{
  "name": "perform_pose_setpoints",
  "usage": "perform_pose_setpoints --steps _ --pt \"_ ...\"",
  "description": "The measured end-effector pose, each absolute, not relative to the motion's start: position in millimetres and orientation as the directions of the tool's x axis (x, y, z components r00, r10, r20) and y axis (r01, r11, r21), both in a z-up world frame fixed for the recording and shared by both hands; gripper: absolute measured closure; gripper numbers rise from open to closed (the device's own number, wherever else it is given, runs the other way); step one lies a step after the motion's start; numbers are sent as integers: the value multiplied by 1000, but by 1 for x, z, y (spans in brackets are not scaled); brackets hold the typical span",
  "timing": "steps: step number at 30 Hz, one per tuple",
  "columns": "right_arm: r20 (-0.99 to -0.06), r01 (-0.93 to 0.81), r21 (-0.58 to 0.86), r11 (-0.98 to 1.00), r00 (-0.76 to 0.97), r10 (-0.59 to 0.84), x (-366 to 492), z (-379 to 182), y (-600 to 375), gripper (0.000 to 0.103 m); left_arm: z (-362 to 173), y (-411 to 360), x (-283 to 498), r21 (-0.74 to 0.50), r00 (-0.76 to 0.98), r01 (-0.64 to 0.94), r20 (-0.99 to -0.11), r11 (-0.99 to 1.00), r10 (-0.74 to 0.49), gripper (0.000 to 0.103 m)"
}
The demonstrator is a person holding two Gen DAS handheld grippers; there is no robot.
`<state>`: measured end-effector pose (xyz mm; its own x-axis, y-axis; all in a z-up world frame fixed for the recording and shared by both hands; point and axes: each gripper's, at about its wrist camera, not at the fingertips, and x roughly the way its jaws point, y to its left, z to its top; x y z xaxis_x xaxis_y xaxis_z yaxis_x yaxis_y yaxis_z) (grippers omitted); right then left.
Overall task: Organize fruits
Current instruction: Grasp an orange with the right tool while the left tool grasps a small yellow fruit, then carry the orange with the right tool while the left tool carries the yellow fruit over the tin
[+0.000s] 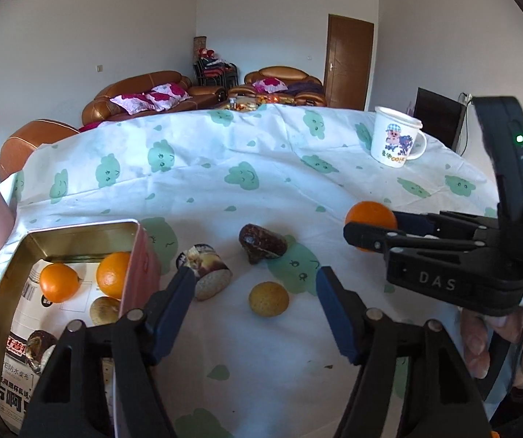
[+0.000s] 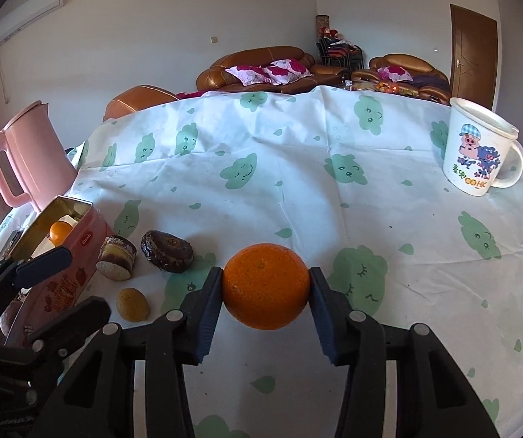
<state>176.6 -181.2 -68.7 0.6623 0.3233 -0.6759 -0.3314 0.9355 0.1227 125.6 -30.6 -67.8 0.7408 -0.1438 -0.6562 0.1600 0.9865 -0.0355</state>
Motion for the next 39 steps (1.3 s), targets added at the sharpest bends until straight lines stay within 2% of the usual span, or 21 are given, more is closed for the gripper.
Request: perform_pose_setpoints --steps 5,7,8,16,39 --pt "-666 -319 129 939 673 320 175 -67 -186 55 -82 -41 144 -58 658 196 -732 979 -175 68" --pt "-663 -325 133 936 673 328 174 -67 -186 55 -85 -42 147 -55 642 190 -749 980 -166 70" --pt "-660 -326 136 935 674 331 174 -66 -186 55 -86 -42 148 -62 635 191 -753 980 -171 74" --pt "-594 -350 181 919 706 386 165 -59 -196 55 -75 -38 136 -72 693 197 -695 978 -191 74" --pt "-522 -392 124 911 755 396 149 -48 -189 55 -50 -27 105 -46 841 145 -521 988 -148 74"
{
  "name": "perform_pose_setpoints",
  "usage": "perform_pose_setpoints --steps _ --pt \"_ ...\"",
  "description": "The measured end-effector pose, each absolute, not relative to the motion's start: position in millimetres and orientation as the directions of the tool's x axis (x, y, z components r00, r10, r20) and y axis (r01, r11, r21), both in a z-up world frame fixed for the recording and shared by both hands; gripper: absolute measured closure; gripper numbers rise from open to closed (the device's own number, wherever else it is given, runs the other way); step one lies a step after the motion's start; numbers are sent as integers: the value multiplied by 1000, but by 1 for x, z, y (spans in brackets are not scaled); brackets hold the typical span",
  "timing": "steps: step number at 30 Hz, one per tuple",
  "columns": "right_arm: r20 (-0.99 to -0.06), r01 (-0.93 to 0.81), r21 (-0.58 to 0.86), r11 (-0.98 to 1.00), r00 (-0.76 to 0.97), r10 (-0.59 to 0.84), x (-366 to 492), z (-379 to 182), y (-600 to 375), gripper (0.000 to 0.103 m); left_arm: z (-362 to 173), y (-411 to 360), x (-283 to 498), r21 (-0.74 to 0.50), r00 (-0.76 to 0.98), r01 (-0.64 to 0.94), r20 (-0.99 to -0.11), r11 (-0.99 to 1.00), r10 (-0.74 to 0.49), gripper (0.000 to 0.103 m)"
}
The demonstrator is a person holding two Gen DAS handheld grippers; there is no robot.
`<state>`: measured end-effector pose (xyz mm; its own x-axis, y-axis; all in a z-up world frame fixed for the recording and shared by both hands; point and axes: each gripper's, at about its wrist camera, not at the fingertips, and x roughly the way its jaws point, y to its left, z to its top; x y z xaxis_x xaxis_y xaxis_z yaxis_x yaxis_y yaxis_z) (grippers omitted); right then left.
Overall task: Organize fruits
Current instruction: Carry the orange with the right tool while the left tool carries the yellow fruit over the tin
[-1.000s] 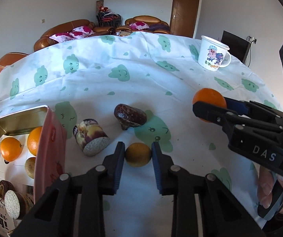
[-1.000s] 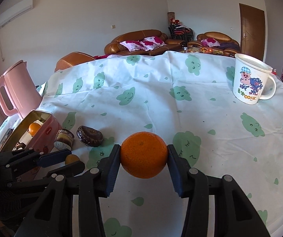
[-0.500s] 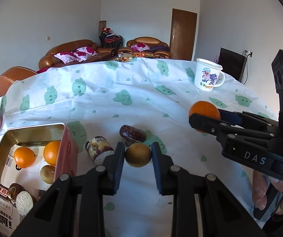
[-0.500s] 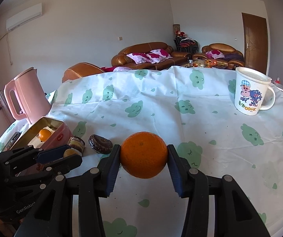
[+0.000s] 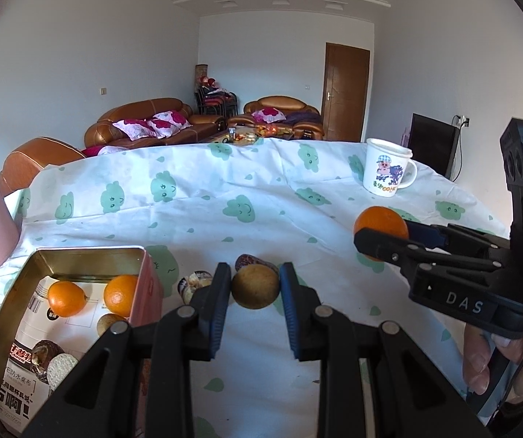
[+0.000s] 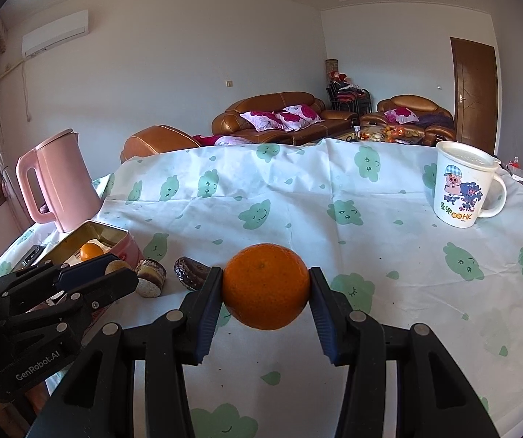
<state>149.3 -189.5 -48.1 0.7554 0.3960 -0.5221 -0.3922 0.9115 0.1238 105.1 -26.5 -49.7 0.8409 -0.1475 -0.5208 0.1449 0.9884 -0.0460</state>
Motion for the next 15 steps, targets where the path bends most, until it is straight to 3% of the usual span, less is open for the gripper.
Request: perform_pose_setpoints --steps 15 --pt "-469 -407 106 907 784 406 139 -42 -190 55 -45 -24 96 -45 873 124 -470 991 -130 74"
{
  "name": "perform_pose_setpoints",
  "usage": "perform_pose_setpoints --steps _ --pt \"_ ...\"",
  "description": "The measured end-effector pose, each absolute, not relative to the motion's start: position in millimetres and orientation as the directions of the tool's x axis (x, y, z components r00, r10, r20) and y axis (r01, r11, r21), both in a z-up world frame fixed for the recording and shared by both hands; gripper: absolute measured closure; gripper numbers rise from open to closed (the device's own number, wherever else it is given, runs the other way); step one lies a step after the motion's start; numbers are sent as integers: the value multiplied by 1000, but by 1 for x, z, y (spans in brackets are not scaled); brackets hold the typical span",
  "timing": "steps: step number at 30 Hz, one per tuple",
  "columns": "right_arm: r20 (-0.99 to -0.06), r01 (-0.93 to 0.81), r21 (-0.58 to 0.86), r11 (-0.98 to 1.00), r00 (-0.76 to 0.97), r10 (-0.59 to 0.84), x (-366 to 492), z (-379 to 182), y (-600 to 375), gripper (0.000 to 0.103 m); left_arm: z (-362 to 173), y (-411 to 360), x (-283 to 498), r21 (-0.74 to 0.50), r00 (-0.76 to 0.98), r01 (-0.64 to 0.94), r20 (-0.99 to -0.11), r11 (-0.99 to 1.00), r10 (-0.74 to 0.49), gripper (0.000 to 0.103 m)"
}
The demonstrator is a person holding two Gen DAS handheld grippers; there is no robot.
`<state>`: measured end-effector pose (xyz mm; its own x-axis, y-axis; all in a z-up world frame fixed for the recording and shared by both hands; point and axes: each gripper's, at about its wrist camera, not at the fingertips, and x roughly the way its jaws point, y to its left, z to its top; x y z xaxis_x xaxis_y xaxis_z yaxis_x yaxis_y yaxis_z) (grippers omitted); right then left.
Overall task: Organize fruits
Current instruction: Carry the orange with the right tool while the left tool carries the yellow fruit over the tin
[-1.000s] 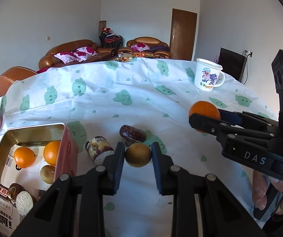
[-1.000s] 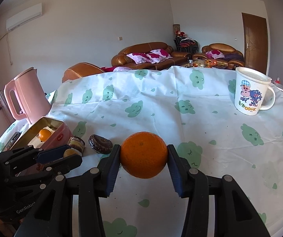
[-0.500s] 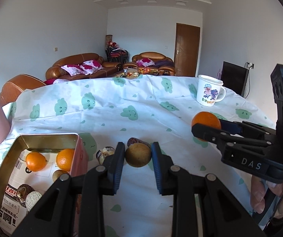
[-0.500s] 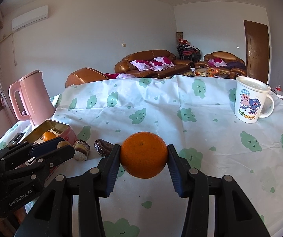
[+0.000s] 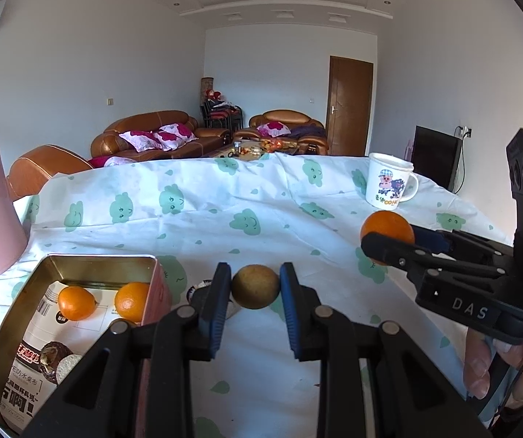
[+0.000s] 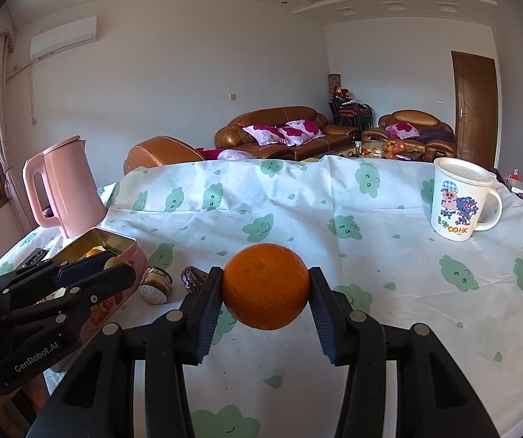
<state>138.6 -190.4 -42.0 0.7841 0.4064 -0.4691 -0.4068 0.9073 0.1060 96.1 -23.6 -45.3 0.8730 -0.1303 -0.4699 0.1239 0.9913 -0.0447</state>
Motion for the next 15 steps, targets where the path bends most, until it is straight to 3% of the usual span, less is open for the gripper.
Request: perform_pose_setpoints --steps 15 --pt "-407 -418 86 905 814 415 125 -36 -191 55 -40 -24 85 -31 903 116 -413 993 -118 74"
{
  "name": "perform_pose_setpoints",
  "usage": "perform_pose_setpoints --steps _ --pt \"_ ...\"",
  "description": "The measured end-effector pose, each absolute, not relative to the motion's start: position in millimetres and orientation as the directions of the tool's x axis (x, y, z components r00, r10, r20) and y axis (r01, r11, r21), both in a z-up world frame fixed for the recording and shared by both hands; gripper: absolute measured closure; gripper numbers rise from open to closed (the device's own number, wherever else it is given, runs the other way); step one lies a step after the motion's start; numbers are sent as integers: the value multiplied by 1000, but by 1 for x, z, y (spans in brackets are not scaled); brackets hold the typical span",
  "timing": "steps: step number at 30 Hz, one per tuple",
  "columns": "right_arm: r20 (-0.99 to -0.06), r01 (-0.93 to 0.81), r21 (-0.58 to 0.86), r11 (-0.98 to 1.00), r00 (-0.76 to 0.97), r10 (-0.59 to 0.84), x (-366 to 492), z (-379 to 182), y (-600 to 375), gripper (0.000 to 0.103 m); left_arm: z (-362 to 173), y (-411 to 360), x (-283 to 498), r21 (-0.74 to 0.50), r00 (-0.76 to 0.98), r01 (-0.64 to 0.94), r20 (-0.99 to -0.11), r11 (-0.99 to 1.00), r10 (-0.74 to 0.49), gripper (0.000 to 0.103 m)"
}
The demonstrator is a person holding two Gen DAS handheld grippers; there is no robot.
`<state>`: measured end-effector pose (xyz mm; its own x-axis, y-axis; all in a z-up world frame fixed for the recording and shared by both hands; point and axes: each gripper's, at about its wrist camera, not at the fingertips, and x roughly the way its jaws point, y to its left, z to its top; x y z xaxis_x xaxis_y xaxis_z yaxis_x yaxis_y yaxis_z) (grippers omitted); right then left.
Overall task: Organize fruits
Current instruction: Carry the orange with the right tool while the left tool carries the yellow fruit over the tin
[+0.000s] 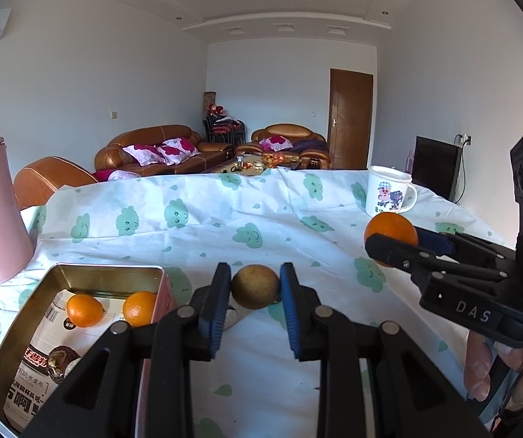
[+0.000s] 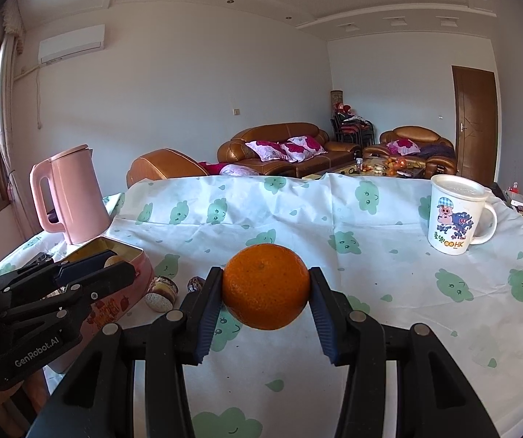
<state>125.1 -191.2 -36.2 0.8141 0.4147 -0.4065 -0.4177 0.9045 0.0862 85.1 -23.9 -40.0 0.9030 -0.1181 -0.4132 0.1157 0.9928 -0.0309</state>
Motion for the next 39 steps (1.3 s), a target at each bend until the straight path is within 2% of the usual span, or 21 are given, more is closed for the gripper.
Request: perform_pose_setpoints --steps 14,24,30,39 --pt "-354 -420 54 906 840 411 112 -32 -191 55 -36 -25 74 -7 931 97 -354 995 -93 74" --pt "-398 -444 24 896 818 416 113 -34 -176 55 -34 -4 66 -78 929 87 -354 993 -110 74" --pt "-427 -501 48 864 772 471 113 -34 -153 55 -28 29 54 -112 932 38 -354 993 -76 74" --pt "-408 -595 39 803 724 556 105 -8 -100 55 -17 89 29 -118 937 -89 -347 989 43 74"
